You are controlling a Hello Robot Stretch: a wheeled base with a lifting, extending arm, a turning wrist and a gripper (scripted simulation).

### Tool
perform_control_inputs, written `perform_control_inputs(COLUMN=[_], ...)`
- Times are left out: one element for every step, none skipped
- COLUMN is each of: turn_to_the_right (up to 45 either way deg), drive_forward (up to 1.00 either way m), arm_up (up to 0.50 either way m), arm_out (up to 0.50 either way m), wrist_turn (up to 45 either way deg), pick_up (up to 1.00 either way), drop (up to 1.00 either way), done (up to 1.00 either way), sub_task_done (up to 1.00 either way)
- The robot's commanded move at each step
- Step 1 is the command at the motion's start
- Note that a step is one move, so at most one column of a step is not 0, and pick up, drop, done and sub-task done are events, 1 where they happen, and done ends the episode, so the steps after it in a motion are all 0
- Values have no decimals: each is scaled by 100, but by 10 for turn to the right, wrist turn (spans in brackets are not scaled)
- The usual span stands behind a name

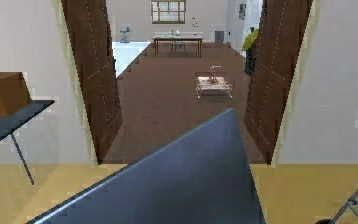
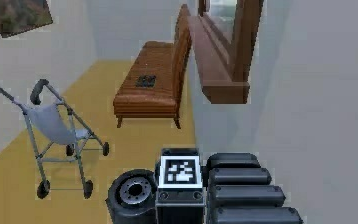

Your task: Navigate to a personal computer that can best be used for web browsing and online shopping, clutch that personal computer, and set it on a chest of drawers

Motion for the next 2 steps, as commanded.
perform_control_inputs(turn_to_the_right=[-450,-450], drive_forward=[0,0], arm_up=[0,0], arm_out=[0,0], wrist_turn=[0,0], pick_up=[0,0], drop=[0,0], done=[0,0], sub_task_done=[0,0])
